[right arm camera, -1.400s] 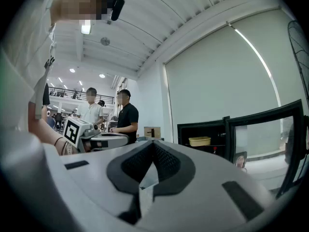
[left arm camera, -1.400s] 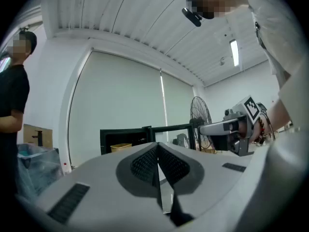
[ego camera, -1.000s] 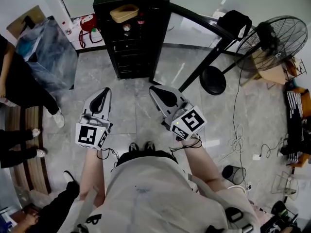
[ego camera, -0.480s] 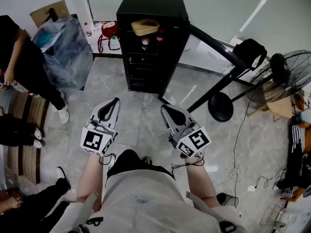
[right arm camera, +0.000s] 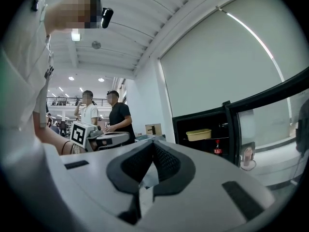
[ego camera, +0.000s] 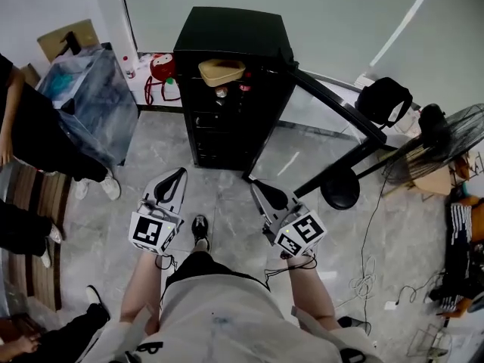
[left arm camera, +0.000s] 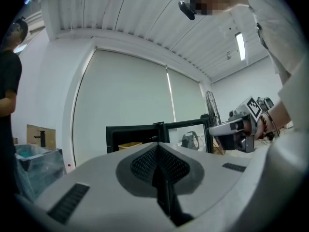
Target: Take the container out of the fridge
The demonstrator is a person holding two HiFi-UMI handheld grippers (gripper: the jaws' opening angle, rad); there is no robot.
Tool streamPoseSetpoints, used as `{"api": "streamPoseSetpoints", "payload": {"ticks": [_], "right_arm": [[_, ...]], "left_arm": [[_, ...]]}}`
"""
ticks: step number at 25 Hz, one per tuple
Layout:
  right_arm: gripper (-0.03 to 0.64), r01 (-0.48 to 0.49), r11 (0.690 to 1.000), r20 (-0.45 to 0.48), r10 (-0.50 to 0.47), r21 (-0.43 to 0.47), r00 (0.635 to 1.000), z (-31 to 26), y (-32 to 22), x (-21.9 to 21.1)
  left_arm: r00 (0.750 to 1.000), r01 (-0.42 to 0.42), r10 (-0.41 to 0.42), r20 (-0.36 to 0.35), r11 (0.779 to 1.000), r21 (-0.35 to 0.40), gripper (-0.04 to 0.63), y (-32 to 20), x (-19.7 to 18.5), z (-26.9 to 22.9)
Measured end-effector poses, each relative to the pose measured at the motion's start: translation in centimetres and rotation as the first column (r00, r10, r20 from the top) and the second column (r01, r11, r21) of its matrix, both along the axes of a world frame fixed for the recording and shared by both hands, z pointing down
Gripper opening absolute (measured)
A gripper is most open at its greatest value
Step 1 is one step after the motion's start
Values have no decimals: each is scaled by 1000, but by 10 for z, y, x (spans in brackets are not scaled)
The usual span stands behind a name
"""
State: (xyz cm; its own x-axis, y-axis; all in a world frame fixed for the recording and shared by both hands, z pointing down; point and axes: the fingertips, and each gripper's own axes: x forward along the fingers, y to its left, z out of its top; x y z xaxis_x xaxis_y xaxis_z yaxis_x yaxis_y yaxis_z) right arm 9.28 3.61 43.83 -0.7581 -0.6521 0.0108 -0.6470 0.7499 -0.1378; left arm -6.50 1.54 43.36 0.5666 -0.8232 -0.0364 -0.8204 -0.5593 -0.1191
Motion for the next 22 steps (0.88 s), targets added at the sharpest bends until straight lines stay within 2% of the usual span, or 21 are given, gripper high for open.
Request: {"api": "streamPoseSetpoints", "payload": {"ticks": [4, 7, 11, 16, 22], "right_arm": [[15, -35, 999, 34, 35, -9, 999, -14, -75, -13], [15, -57, 998, 25, 58, -25, 998, -13, -112, -26], [15, -103, 995, 33, 103, -13, 994, -26, -163, -36], [15, -126, 992, 22, 127, -9, 992, -27, -192, -43], [15, -111, 994, 8, 111, -24, 994, -24, -221, -34]], "left_arm": [[999, -31, 31, 6, 1000, 4, 6, -71, -13, -4], [998, -54, 54, 25, 998, -16, 6, -111, -27, -2], [995, -95, 95, 13, 995, 3, 6, -158, -37, -15], [992, -128, 128, -13, 992, -2, 6, -192, -43, -11], [993, -114, 114, -23, 993, 0, 6, -219, -34, -13]]}}
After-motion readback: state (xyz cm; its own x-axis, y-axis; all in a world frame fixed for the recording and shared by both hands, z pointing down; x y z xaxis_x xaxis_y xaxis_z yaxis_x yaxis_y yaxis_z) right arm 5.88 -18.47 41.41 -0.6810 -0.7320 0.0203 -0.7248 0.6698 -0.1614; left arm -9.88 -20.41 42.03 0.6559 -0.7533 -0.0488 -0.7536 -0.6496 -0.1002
